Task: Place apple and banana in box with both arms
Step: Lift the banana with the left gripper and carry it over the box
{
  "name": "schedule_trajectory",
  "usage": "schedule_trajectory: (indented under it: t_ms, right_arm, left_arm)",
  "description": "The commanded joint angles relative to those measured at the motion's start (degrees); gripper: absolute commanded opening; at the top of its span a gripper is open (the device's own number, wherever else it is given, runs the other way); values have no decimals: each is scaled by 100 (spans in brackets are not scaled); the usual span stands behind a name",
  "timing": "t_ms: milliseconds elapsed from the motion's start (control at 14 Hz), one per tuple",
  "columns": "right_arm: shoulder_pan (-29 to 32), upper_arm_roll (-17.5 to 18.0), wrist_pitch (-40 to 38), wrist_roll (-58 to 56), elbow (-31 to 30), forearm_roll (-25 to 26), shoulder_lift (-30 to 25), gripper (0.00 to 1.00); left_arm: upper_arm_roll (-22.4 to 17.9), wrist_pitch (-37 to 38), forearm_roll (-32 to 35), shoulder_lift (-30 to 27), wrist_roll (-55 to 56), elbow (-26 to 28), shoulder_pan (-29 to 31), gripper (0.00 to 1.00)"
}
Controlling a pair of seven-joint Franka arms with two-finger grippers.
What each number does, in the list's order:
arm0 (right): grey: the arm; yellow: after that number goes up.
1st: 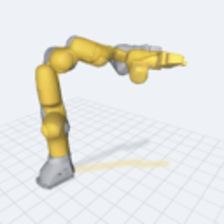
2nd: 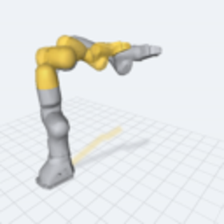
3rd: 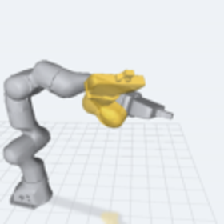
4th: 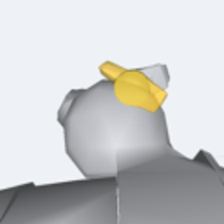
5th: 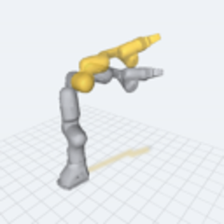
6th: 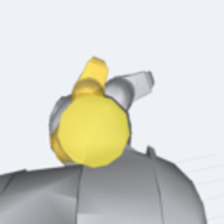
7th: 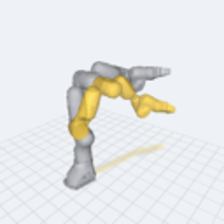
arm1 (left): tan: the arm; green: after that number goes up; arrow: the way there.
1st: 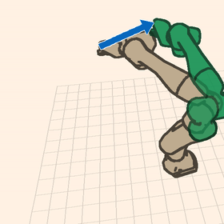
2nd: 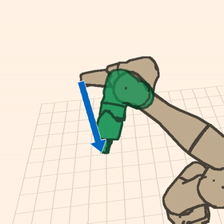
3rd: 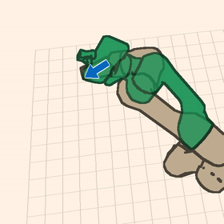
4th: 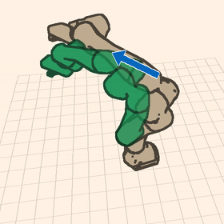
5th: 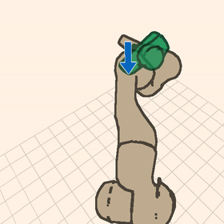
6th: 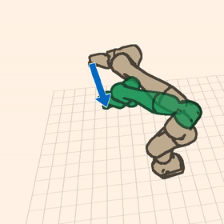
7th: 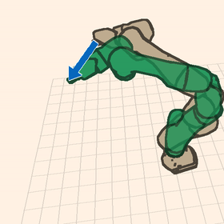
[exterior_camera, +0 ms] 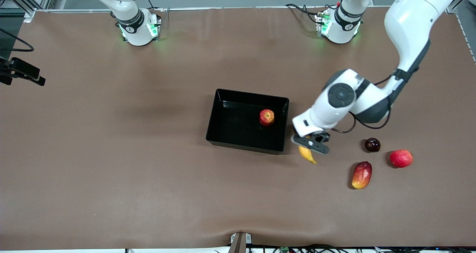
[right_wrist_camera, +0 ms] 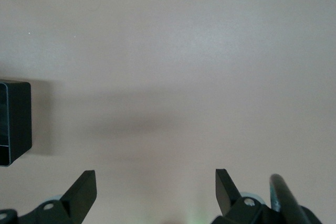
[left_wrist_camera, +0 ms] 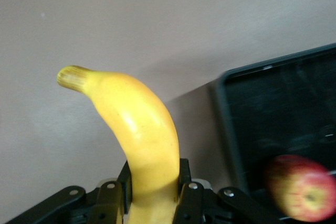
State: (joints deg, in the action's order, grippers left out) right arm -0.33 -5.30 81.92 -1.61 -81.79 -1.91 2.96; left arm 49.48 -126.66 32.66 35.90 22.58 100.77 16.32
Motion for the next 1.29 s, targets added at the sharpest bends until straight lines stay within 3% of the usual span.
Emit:
schedule_trajectory:
  t_ms: [0, 430, 860, 1218]
  right_arm:
    - [68, 12, -45, 73, 13, -117, -15, 100]
    - [76, 12, -45, 73, 13, -126, -15, 100]
    - [94, 12, -36, 73, 13, -134, -6, 100]
    - [103, 12, -36, 73, 13, -135, -6, 100]
  left_arm:
    - [0, 343, -5, -12, 508, -355, -531, 0]
    - [-105, 423, 4, 303, 2056, -1032, -1726, 0]
    - [-974, 423, -23, 725, 2944, -1638, -3062, 0]
    - [-1379, 309, -23, 1095, 3243, -1973, -3696, 0]
